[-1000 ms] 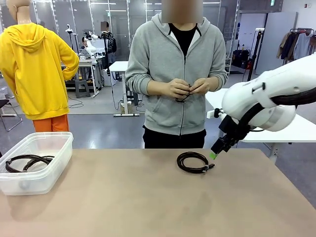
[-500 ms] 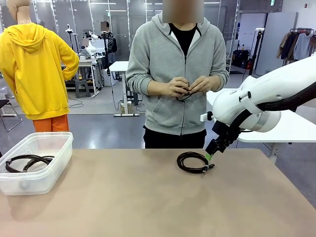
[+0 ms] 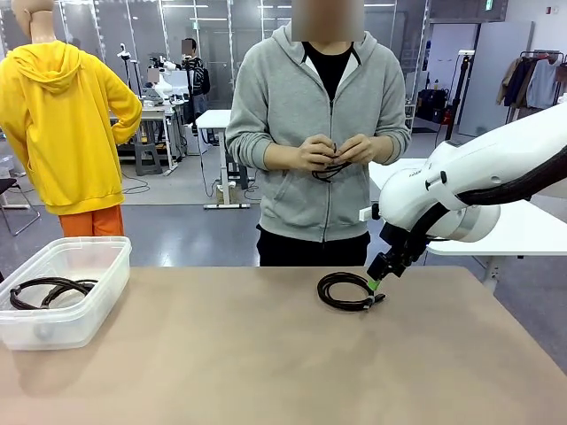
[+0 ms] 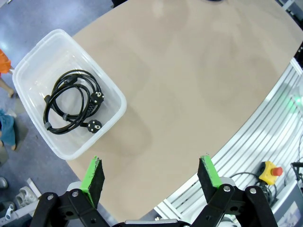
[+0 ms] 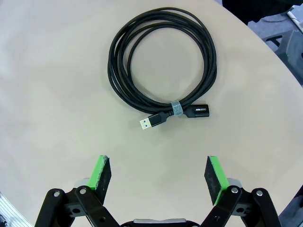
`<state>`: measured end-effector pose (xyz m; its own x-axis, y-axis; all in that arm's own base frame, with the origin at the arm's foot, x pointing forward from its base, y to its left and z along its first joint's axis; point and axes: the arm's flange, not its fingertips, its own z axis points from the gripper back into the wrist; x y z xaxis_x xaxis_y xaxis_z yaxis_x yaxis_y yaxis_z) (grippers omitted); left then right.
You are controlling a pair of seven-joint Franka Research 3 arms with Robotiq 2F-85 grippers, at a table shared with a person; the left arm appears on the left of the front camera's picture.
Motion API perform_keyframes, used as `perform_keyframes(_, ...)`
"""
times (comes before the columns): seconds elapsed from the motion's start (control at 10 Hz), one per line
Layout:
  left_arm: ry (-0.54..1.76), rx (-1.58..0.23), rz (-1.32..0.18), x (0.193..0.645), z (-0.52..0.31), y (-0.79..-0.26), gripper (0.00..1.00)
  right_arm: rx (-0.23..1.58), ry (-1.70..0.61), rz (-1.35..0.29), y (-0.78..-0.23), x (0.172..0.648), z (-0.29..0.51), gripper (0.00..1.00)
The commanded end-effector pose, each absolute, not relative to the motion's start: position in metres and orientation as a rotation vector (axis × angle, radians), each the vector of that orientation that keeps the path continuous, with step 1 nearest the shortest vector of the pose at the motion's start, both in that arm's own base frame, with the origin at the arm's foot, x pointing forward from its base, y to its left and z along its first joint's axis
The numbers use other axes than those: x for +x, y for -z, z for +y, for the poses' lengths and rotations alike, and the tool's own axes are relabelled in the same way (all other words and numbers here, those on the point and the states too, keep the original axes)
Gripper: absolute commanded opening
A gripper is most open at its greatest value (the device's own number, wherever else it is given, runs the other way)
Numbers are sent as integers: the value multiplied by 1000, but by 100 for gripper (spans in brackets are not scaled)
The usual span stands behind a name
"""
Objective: Organize and store the cables.
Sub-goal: Place the USB Extension Cable into the Organizing box.
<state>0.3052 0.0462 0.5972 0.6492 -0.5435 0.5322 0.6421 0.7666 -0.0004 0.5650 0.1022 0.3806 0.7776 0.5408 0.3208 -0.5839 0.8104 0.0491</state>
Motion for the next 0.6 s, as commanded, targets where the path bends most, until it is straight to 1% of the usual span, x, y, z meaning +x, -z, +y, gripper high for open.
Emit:
perform_keyframes(0.0, 677, -187, -533, 304, 46, -597, 100, 130, -610, -301, -377, 568, 107, 100)
perform_keyframes(0.5, 677, -187, -533, 304, 46, -597, 100, 119, -584, -292, -370, 573, 104, 100)
